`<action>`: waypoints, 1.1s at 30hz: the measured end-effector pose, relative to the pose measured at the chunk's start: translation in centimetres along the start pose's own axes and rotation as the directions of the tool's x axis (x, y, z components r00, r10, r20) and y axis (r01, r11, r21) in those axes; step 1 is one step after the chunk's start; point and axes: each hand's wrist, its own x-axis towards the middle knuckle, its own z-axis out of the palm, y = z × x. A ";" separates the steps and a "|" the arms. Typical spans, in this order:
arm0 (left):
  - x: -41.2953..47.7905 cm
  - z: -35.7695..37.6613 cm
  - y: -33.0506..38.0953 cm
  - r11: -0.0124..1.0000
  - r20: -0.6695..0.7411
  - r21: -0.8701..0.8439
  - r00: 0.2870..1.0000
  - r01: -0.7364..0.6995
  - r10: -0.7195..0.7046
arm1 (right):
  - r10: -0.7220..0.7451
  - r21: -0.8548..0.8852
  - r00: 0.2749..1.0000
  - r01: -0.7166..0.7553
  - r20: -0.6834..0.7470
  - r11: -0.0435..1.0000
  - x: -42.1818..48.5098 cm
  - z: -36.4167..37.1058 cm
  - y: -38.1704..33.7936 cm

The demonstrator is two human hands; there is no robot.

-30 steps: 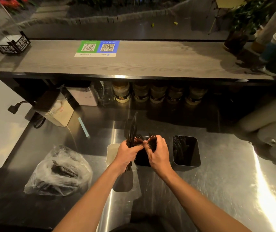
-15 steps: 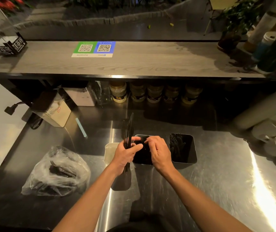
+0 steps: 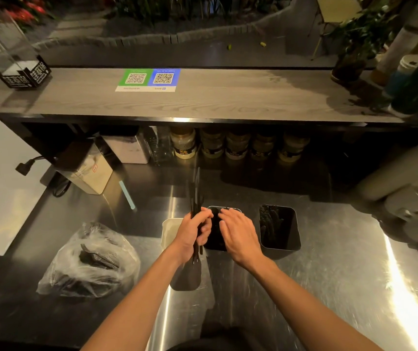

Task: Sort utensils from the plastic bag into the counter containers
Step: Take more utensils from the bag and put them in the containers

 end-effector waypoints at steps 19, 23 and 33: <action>-0.7 1.1 1.4 0.987 0.161 -0.047 0.976 0.155 -0.146 | 0.306 0.882 0.944 -0.248 0.127 0.400 3.4 -5.7 -1.6; 0.1 1.1 1.2 0.994 -0.041 0.095 0.998 0.043 -0.040 | 0.308 0.845 0.951 -0.135 -0.036 0.517 3.7 -7.1 -1.5; 1.6 0.5 0.8 0.758 -0.301 0.651 0.906 -0.034 0.299 | -0.027 0.227 0.954 0.099 -0.299 0.969 3.3 -6.4 -0.8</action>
